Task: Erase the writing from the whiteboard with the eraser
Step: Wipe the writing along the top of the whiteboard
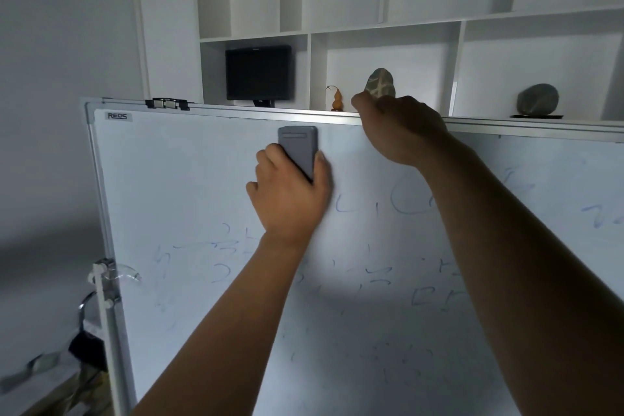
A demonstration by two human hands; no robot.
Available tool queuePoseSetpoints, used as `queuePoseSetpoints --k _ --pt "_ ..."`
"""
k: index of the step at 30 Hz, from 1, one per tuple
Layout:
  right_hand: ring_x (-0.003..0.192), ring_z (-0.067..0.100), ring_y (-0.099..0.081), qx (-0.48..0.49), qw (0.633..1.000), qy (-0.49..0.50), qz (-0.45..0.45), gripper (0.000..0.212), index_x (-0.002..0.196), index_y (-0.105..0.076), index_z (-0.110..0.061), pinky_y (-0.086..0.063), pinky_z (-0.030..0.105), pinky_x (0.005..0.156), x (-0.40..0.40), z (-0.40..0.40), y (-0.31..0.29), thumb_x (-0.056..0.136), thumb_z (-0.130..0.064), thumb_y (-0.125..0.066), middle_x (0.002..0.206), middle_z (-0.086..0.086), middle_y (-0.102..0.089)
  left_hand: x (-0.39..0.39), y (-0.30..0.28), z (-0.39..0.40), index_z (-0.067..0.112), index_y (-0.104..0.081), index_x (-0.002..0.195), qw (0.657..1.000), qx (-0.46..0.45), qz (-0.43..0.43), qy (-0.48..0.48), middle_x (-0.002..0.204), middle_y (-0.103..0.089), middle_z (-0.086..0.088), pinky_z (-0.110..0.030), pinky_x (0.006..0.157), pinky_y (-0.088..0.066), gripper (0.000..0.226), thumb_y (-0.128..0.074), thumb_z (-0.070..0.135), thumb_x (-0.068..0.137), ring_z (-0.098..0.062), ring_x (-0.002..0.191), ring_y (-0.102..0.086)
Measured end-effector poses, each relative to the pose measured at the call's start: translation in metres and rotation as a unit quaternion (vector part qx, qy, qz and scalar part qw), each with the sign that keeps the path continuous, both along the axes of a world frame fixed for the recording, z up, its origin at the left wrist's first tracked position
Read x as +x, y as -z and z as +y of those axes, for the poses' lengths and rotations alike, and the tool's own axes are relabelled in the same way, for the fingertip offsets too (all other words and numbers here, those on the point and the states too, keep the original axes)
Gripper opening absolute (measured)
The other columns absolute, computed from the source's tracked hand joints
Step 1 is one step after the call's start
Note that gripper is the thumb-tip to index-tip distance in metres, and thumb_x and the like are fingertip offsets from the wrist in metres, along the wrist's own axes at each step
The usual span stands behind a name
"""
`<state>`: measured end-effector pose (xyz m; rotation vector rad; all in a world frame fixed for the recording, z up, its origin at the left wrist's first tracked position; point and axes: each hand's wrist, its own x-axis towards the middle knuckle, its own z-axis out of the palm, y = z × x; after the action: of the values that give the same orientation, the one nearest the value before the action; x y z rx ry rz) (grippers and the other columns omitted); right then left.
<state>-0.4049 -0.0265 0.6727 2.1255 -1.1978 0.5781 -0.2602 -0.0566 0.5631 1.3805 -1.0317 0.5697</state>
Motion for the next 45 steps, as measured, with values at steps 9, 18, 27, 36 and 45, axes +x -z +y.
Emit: queuePoseSetpoints --k 9,18,27,36,45 --pt "0.079 0.036 -0.05 0.0 1.0 -0.006 0.012 0.029 0.125 -0.036 -0.007 -0.043 0.039 0.071 -0.001 -0.002 0.001 0.096 -0.008 -0.036 0.102 0.022 -0.058 -0.045 -0.007 0.0 0.011 -0.049 0.099 0.996 -0.007 -0.084 0.016 0.089 -0.055 -0.004 -0.032 0.065 -0.036 0.048 -0.049 0.057 0.086 -0.021 0.072 -0.054" --pt "0.084 0.034 -0.05 0.028 0.999 -0.028 -0.011 0.037 0.132 -0.031 -0.011 -0.05 0.043 0.083 -0.003 -0.001 -0.003 0.097 -0.009 -0.039 0.107 0.021 -0.054 -0.054 0.005 -0.003 0.011 -0.053 0.099 0.99 0.001 -0.139 0.025 0.088 -0.055 -0.005 -0.03 0.061 -0.039 0.046 -0.049 0.054 0.086 -0.02 0.068 -0.053" --pt "0.086 0.042 -0.058 -0.012 1.0 -0.007 0.01 0.04 0.135 -0.032 -0.009 -0.049 0.042 0.076 -0.004 -0.008 0.001 0.095 -0.004 -0.037 0.111 0.023 -0.059 -0.052 0.072 0.003 0.009 -0.051 0.093 0.986 0.04 -0.153 0.049 0.092 -0.057 -0.01 -0.033 0.06 -0.046 0.046 -0.052 0.054 0.085 -0.028 0.071 -0.057" --pt "0.082 0.041 -0.053 -0.013 1.0 -0.009 0.006 0.039 0.134 -0.033 -0.01 -0.047 0.041 0.076 -0.002 -0.007 -0.002 0.096 -0.006 -0.036 0.113 0.026 -0.056 -0.014 0.003 -0.002 0.005 -0.046 0.104 0.999 -0.021 0.002 0.041 0.097 -0.05 -0.012 -0.031 0.057 -0.037 0.053 -0.05 0.056 0.088 -0.03 0.074 -0.056" --pt "0.09 0.043 -0.058 -0.026 0.999 0.006 0.018 0.033 0.127 -0.036 -0.008 -0.045 0.041 0.071 -0.001 -0.014 0.002 0.095 -0.003 -0.036 0.11 0.024 -0.058 -0.042 0.055 0.001 0.008 -0.046 0.093 0.996 0.011 -0.076 0.052 0.086 -0.051 -0.009 -0.033 0.054 -0.044 0.047 -0.058 0.053 0.085 -0.027 0.064 -0.053"
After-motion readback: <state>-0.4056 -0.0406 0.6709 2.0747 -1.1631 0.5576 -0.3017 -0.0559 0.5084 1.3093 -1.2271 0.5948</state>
